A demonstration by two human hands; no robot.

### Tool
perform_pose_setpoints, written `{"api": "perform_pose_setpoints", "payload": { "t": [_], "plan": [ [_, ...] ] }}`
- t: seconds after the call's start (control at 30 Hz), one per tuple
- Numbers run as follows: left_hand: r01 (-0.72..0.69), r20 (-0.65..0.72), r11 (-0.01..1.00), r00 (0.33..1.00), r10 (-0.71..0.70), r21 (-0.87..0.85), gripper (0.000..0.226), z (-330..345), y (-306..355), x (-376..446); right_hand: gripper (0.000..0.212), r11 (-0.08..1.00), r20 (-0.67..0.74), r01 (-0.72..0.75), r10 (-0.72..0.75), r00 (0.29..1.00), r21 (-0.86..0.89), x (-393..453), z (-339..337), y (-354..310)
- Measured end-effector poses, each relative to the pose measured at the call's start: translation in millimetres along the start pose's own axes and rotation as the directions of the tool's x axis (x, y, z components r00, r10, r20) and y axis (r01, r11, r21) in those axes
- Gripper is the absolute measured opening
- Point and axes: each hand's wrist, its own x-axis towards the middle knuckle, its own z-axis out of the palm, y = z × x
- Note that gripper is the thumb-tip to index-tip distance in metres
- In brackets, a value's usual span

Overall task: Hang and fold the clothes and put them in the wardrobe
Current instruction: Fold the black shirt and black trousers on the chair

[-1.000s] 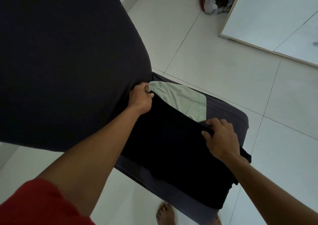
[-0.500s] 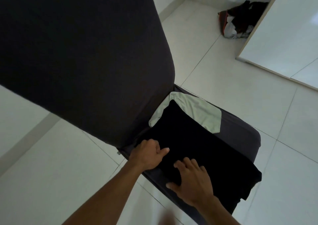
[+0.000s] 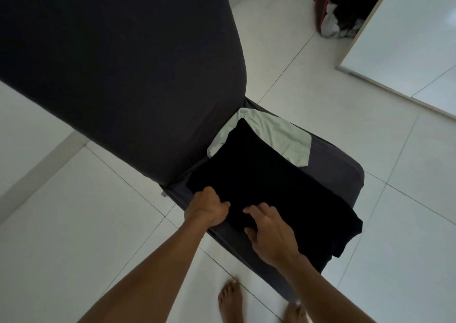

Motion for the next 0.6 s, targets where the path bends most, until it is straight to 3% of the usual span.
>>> {"api": "perform_pose_setpoints", "payload": {
  "t": [0.1,0.17,0.23,0.33,0.4,0.5,0.53,0.6],
  "plan": [
    [0.013,0.03,1.0,0.999,-0.013,-0.001,0.036,4.3,-3.2,7.9,0.042,0.989,0.075,0.004,0.007,0.997,-0.146,4.8,4.7,-1.8],
    [-0.006,0.02,0.999,1.0,0.006,0.034,0.028,6.9,-4.7,12.8,0.036,0.993,0.043,-0.032,0.037,0.998,-0.111,7.6,11.2,0.0],
    [-0.011,-0.003,1.0,1.0,0.011,0.007,0.019,5.3,-3.5,11.2,0.029,0.991,-0.005,-0.106,0.107,0.994,0.08,11.1,14.2,2.5],
    [-0.05,-0.116,0.989,0.993,0.034,-0.136,0.005,-0.5,-2.0,5.3,0.019,0.903,-0.062,-0.139,0.179,0.982,0.406,14.6,9.8,9.9],
    [-0.252,-0.195,0.965,0.952,0.234,-0.07,0.035,-3.4,-5.0,1.2,0.013,0.855,-0.069,-0.149,0.21,0.975,0.497,12.4,-1.9,11.6],
    [-0.563,-0.035,0.767,0.799,0.601,0.309,0.075,-7.4,-6.4,1.1,0.007,0.796,-0.089,-0.148,0.246,0.965,0.587,11.0,-20.4,13.6],
    [-0.605,0.0,0.699,0.756,0.654,0.382,0.078,-7.3,-4.4,2.0,0.01,0.743,-0.077,-0.145,0.255,0.964,0.654,12.6,-23.9,14.7],
    [-0.609,-0.066,0.657,0.709,0.702,0.445,0.061,-6.6,2.3,5.7,0.015,0.604,-0.019,-0.154,0.27,0.963,0.782,15.6,-32.1,16.8]
  ]
}}
